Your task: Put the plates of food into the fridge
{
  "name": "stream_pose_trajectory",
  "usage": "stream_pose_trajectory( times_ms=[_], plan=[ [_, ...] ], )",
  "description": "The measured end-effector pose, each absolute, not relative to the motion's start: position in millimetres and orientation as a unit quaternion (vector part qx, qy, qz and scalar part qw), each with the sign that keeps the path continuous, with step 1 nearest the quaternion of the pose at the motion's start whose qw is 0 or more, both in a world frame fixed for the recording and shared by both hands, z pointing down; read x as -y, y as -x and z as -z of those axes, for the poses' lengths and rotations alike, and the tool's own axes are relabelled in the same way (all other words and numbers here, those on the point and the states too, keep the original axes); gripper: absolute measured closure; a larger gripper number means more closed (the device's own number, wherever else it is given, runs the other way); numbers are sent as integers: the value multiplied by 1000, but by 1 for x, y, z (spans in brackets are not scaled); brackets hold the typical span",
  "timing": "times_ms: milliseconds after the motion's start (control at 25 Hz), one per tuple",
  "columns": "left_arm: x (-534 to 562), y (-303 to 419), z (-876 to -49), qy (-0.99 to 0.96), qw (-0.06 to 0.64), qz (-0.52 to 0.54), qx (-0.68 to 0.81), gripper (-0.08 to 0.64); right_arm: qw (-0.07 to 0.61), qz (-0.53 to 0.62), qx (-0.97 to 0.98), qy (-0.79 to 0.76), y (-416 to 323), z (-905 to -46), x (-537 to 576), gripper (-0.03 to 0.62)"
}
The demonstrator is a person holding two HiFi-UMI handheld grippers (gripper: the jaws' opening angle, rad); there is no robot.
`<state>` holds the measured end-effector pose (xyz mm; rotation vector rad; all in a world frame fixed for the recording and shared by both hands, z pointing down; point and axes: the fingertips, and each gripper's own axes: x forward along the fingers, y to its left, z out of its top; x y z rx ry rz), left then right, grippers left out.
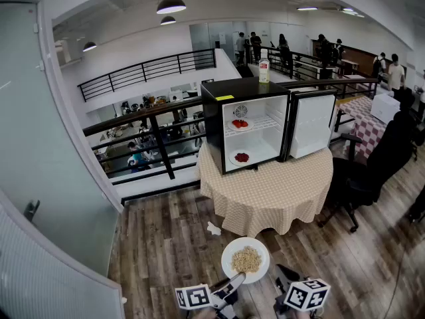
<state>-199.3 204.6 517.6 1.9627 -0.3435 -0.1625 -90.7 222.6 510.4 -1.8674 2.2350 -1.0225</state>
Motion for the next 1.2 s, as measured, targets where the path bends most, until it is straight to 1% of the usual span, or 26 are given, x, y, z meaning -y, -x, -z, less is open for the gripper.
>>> stream_pose_trajectory(
  times_ms=[200, 480, 760, 960, 1200],
  plan=[
    [-216, 196, -513, -818, 550, 84, 149, 500, 28, 327, -730, 599, 87, -514, -232, 571],
    [-227, 193, -510, -825, 537, 84, 157, 500, 60, 327, -731, 596, 88, -505, -244, 571],
    [-230, 193, -497, -829, 527, 87, 163, 500, 61, 333, -728, 596, 80, -516, -249, 571],
    [-227, 195, -497, -816, 543, 100, 169, 500, 60, 338, -726, 596, 78, -517, -248, 571],
    [-216, 177, -496, -814, 550, 98, 162, 500, 61, 347, -715, 604, 61, -518, -241, 571]
  ],
)
